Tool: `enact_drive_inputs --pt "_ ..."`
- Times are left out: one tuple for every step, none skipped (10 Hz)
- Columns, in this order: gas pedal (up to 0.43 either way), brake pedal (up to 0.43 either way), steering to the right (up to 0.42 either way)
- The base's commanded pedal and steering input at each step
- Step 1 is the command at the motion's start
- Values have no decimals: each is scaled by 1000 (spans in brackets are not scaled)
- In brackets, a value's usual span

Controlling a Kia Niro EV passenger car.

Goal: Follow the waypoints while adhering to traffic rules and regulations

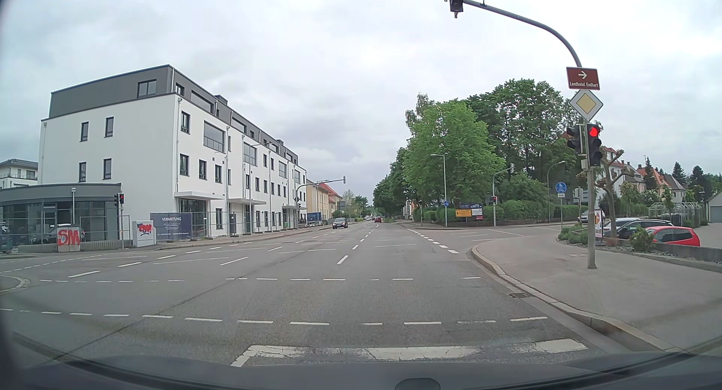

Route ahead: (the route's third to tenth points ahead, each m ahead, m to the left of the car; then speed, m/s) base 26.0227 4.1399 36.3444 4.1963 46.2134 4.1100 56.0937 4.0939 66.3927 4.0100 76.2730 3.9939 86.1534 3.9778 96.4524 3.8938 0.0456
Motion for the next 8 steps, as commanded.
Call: enact_drive_inputs --pt "0 250 -9" --pt "0 250 -9" --pt "0 250 -9" --pt "0 250 -9" --pt "0 250 -9" --pt "0 250 -9" --pt "0 250 -9" --pt "0 250 -9"
